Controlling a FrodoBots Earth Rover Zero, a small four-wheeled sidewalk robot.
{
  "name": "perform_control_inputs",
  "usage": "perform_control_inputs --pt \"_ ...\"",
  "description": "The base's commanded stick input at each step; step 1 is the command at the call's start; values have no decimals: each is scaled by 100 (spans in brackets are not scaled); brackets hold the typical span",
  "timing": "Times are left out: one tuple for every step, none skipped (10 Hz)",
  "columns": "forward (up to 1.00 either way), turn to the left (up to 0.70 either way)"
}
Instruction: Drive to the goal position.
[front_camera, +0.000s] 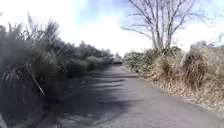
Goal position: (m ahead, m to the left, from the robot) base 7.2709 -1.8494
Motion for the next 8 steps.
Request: perform_control_inputs --pt "45 -27" --pt "45 -27" --pt "45 -27" --pt "45 -16" --pt "45 -4" --pt "45 0" --pt "45 0" --pt "45 0"
